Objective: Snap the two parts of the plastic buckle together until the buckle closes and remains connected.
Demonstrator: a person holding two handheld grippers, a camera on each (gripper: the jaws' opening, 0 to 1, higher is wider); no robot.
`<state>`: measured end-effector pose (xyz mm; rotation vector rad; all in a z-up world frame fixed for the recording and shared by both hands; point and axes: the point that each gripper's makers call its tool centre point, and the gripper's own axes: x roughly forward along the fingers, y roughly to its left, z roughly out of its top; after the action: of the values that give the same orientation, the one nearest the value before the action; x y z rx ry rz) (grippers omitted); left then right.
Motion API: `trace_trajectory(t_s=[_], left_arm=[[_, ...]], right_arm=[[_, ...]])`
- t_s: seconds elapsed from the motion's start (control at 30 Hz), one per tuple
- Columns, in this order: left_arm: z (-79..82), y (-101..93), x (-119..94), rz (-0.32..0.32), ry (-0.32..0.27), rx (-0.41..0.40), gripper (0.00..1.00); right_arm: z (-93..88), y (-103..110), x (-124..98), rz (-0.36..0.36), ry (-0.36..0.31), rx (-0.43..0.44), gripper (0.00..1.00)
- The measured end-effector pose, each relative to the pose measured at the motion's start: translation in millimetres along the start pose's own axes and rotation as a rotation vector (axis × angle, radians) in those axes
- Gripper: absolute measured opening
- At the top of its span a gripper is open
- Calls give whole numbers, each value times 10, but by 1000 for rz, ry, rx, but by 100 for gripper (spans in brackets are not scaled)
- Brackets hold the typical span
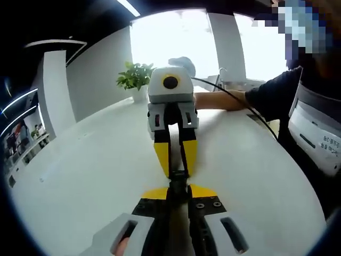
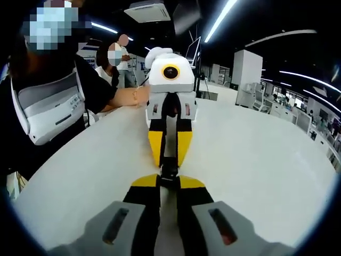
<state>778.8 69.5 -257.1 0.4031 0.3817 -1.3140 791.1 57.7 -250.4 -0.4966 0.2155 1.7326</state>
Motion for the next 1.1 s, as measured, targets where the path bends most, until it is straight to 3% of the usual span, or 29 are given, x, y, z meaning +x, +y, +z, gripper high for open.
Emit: trace_trajectory(t_s=[0.13, 0.17, 0.2, 0.23, 0.37, 1.1], left_arm=[[0, -6, 4, -1, -1, 4, 10], [27, -30, 40, -13, -18, 0, 10], [13, -39, 41, -10, 1, 4, 10], [20, -27, 35, 1, 20, 72, 10], [32, -52, 77, 33, 17, 64, 11], [51, -6, 72, 51, -18, 51, 12]], right_arm=[[0, 0, -2, -1, -7, -3, 9], [57, 20, 43, 8, -45, -6, 9], [27, 101, 56, 48, -25, 6, 9], [20, 52, 40, 12, -15, -13, 9], [-11, 33, -2, 3, -57, 52, 10], [7, 47, -1, -31, -53, 53, 11]])
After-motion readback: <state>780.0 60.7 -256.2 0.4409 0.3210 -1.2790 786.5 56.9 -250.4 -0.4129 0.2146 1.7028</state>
